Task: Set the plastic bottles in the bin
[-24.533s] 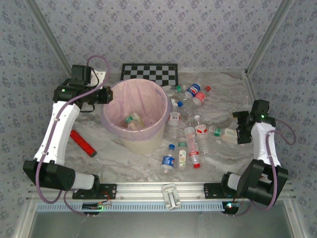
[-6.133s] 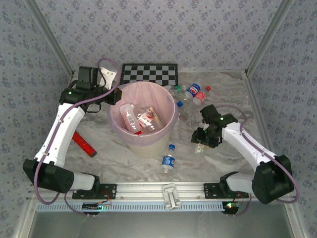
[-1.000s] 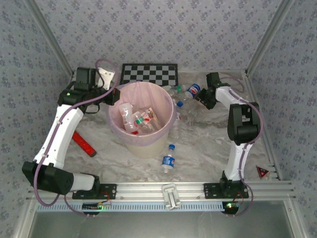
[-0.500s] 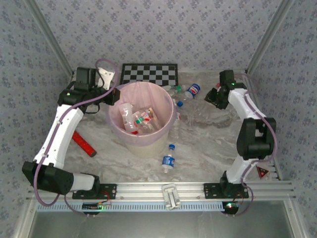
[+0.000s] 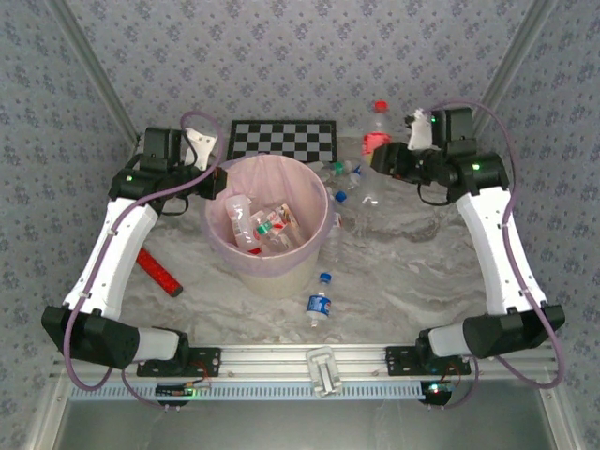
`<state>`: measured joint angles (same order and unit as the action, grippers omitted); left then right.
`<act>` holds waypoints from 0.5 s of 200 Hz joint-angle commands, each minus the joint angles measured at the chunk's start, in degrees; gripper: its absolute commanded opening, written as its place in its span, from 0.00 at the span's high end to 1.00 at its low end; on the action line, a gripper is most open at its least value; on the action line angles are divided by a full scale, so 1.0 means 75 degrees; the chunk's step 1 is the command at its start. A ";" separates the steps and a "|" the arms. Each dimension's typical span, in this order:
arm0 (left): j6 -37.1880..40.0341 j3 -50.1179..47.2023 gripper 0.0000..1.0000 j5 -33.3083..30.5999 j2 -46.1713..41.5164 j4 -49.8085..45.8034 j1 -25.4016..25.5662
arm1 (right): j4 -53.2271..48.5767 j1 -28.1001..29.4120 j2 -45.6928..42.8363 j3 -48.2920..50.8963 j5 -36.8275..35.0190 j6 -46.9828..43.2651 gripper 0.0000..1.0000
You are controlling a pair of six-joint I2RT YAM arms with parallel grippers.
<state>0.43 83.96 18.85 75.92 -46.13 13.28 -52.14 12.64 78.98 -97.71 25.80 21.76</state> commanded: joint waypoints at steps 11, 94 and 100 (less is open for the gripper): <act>-0.0078 -0.0045 1.00 0.0392 -0.0162 -0.0388 0.0069 | 0.0342 0.1515 0.0372 -0.1290 0.0819 -0.0144 0.54; -0.0080 0.0021 1.00 0.0352 -0.0230 -0.0412 0.0069 | -0.0951 0.4075 0.2574 -0.3015 -0.0540 -0.1215 0.54; -0.0080 0.0029 1.00 0.0352 -0.0221 -0.0415 0.0069 | -0.0899 0.4117 0.2570 -0.2829 -0.0530 -0.1202 0.54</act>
<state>0.43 83.92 18.83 75.75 -46.41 13.28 -54.72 42.33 97.32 -121.03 26.13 15.62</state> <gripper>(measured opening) 0.085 0.463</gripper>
